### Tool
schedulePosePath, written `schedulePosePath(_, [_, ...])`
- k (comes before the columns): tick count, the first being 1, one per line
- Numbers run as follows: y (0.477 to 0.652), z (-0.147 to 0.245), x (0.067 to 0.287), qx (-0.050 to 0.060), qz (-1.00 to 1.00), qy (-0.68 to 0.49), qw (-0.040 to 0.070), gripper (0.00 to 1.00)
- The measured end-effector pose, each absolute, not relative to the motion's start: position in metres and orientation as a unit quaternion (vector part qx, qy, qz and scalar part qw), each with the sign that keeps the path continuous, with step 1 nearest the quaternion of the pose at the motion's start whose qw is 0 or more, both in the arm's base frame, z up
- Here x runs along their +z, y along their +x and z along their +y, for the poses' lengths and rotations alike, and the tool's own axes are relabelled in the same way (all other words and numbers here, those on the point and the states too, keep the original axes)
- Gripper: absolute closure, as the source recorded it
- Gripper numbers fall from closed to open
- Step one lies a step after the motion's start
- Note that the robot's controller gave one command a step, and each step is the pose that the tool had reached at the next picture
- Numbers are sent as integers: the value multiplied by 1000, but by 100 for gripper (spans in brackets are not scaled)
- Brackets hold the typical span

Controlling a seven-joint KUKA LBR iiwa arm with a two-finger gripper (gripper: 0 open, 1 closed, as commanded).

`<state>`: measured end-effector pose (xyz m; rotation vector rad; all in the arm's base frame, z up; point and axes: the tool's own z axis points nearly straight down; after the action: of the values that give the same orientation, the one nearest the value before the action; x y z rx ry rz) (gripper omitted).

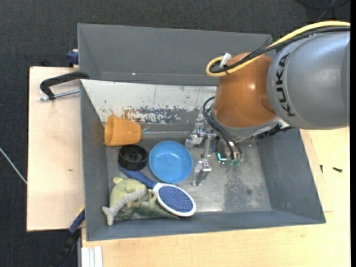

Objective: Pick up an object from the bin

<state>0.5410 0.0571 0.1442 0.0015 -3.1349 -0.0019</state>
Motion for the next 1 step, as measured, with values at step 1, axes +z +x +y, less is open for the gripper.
schedulePosePath(1, [558,87,84,-1,-998,-70,-3,0])
